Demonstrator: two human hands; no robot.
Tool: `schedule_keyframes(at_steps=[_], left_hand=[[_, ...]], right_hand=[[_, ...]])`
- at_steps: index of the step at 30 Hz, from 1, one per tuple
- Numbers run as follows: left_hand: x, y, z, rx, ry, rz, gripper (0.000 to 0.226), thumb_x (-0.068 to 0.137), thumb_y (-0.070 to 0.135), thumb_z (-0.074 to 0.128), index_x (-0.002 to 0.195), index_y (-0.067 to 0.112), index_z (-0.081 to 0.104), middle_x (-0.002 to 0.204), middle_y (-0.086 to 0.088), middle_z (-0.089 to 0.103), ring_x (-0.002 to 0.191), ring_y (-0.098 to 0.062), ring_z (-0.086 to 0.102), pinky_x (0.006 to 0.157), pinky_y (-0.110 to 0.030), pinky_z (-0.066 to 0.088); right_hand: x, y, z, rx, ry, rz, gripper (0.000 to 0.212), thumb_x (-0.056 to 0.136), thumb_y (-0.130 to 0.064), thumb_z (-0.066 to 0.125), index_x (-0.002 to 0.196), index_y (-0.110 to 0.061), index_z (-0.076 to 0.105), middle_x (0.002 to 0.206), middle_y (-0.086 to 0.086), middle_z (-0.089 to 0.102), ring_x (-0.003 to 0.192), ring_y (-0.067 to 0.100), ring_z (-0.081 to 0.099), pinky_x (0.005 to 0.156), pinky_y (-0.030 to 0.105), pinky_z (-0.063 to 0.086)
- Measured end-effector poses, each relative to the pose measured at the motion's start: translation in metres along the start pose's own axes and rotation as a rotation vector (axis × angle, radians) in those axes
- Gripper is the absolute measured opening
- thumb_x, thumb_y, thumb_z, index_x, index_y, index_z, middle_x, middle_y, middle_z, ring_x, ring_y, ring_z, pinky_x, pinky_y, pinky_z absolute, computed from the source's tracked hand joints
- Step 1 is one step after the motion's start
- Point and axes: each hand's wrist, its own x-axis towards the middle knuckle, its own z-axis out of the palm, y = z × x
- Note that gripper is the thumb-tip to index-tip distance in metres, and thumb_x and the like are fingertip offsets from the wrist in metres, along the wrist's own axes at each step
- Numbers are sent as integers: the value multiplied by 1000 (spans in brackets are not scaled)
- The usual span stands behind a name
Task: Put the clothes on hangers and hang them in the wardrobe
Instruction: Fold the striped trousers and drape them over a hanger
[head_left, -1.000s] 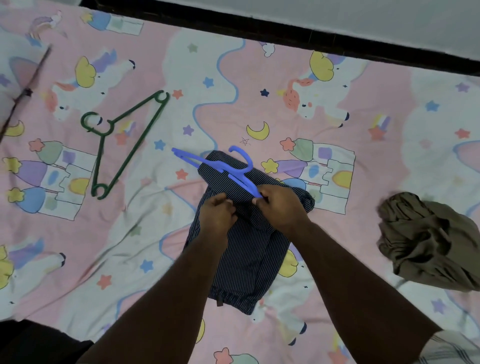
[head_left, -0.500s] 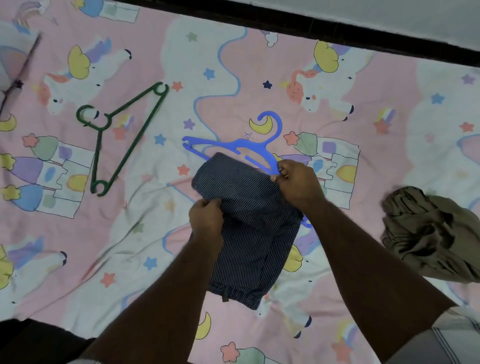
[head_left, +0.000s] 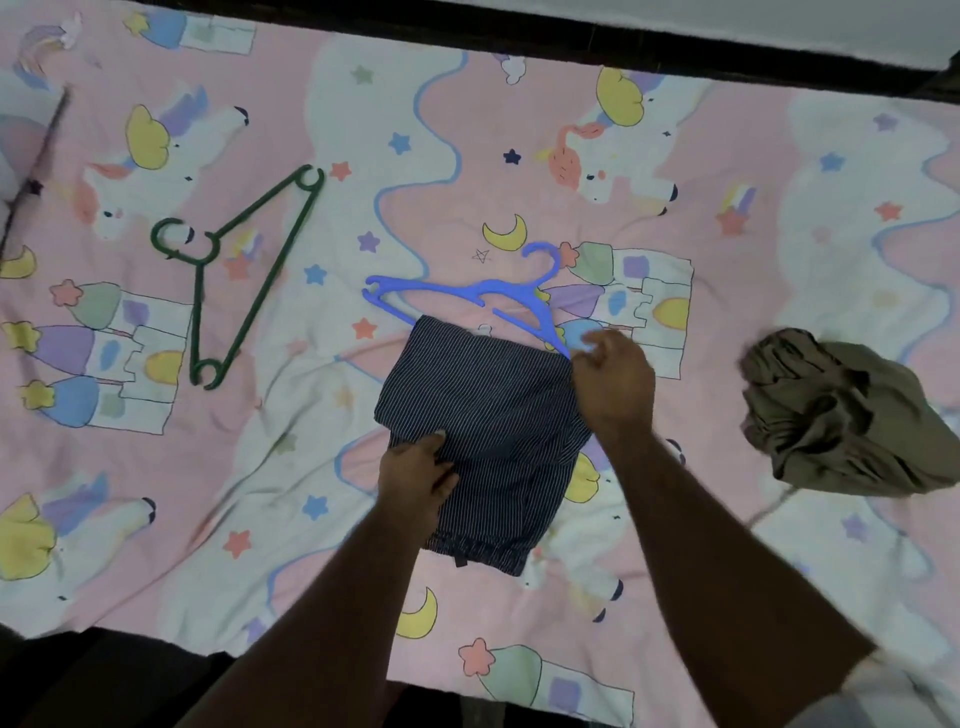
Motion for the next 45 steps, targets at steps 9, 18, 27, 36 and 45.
schedule_keyframes(at_steps=[9, 18, 27, 36, 45], left_hand=[[-10, -2, 10, -107, -115, -7, 37, 96, 4, 59, 131, 4, 48, 123, -21, 60, 92, -33, 68, 66, -36, 62], [-9, 18, -10, 13, -127, -23, 27, 97, 15, 63, 122, 11, 56, 112, -13, 67, 96, -29, 68, 64, -37, 61], [9, 16, -64, 304, 80, 56, 9, 90, 15, 59, 97, 9, 62, 91, -12, 61, 80, -25, 61, 64, -36, 58], [-9, 28, -38, 1021, 276, 858, 33, 84, 22, 66, 116, 14, 64, 113, -13, 61, 106, -32, 56, 89, -42, 46], [-15, -7, 62, 1258, -326, 896, 29, 90, 41, 69, 106, 20, 58, 98, 2, 56, 87, -19, 60, 73, -32, 50]], right_hand=[[-121, 7, 50, 1162, -225, 1075, 26, 93, -32, 71, 103, -9, 63, 102, 13, 69, 97, 27, 67, 80, 36, 57], [-124, 23, 41, 1386, -103, 1029, 36, 90, -9, 70, 125, -14, 61, 123, 13, 69, 107, 33, 66, 68, 37, 59], [-147, 45, 38, 824, 77, 987, 38, 79, -2, 75, 113, -6, 58, 109, 10, 67, 88, 27, 64, 70, 35, 55], [-91, 29, 28, 148, 106, 343, 25, 87, -13, 62, 110, -11, 72, 97, 4, 72, 92, 24, 65, 78, 22, 40], [-1, 47, 11, -184, -238, 117, 19, 89, -16, 66, 104, -14, 77, 109, 3, 73, 104, 24, 65, 85, 22, 40]])
